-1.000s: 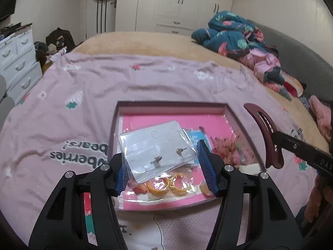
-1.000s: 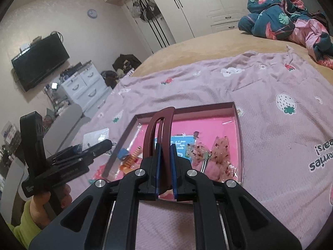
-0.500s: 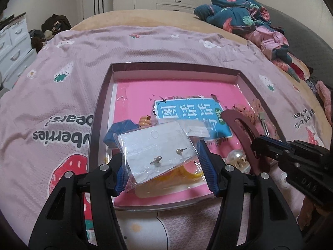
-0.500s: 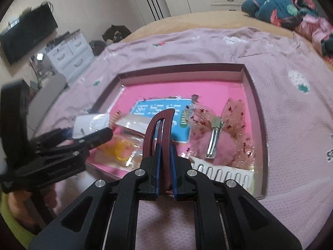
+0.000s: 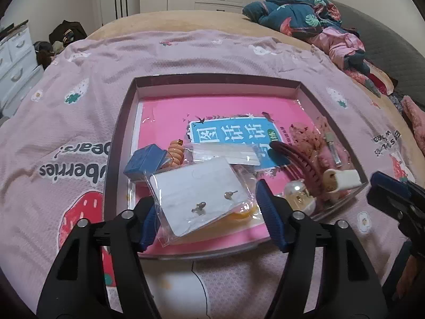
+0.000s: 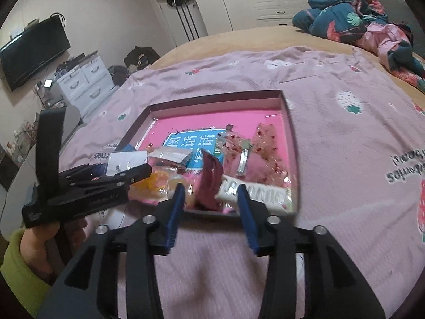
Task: Organize jewelry
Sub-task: 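Open both tools and withdraw them from the box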
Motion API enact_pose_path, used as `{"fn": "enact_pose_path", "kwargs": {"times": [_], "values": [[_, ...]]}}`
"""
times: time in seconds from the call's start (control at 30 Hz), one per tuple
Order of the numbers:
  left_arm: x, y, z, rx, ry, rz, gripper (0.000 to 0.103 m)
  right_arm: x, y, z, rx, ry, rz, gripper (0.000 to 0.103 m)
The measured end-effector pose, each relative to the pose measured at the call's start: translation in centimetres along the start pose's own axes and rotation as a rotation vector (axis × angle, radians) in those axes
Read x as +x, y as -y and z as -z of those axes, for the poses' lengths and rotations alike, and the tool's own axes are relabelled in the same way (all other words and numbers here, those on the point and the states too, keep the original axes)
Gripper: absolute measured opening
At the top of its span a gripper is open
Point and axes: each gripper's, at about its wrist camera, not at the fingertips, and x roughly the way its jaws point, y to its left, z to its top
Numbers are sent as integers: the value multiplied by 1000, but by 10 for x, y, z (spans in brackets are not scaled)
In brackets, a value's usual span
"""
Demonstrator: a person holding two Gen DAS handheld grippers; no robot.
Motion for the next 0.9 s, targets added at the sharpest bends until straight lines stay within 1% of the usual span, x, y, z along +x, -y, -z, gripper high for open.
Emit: {"fn": "enact_pose_path", "kwargs": {"times": [0.03, 0.1, 0.2, 0.23, 0.3, 0.33, 0.4, 0.5, 0.53, 0.57, 0.6, 0.73, 0.9], "values": [[-4, 0, 0, -1, 7, 0, 61, -6, 0, 2, -1, 9, 5, 49], [-11, 0, 0, -5, 20, 0, 66, -16, 1, 5, -4, 25, 11, 58], [-28, 0, 2, -20, 50, -2, 72, -32, 0, 10, -17, 48, 21, 67], [-34, 0, 2, -23, 62, -1, 72, -34, -1, 11, -23, 52, 22, 68], [-45, 2, 3, -23, 80, 1, 75, -45, -3, 14, -39, 72, 34, 76], [-54, 3, 4, -25, 98, 2, 76, -51, -4, 15, -42, 83, 37, 79], [-68, 5, 6, -32, 125, 5, 82, -60, -6, 16, -44, 104, 38, 85], [-89, 6, 10, -43, 162, 7, 87, -73, -9, 16, -46, 131, 34, 92], [-94, 6, 11, -45, 170, 7, 88, -78, -10, 16, -49, 142, 32, 93], [-101, 7, 12, -46, 182, 6, 92, -81, -12, 16, -52, 149, 31, 95], [-107, 7, 13, -46, 191, 3, 93, -85, -14, 16, -56, 158, 30, 96], [-130, 10, 20, -37, 232, -2, 93, -99, -20, 19, -65, 191, 30, 98], [-150, 11, 33, -25, 257, -18, 94, -114, -26, 25, -76, 226, 32, 99]]}}
